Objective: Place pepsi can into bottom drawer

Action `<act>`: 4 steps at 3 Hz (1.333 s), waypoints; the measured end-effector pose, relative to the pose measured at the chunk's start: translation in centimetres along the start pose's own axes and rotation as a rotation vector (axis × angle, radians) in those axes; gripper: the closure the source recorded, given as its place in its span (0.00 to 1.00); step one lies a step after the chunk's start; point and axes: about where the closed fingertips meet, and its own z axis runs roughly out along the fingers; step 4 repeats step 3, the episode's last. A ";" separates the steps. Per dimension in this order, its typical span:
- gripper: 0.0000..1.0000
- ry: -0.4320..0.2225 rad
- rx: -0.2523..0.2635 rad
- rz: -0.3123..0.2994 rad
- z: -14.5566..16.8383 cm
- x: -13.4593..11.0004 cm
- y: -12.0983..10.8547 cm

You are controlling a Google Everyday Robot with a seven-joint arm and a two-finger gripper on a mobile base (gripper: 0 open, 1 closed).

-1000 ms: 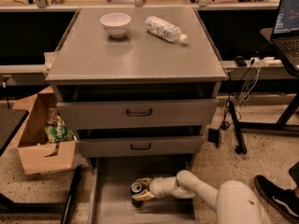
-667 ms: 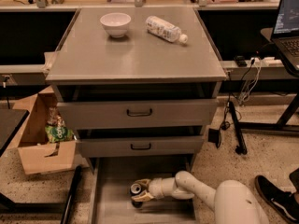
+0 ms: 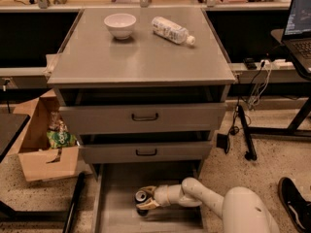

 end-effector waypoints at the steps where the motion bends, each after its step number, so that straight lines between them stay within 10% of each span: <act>1: 0.28 0.000 0.000 0.000 0.0 0.0 0.0; 2: 0.04 0.000 0.000 0.000 0.0 0.0 0.0; 4: 0.00 0.000 0.000 0.000 0.0 0.0 0.0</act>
Offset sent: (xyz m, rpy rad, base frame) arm 0.0000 0.0000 0.0000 0.0000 0.0000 0.0000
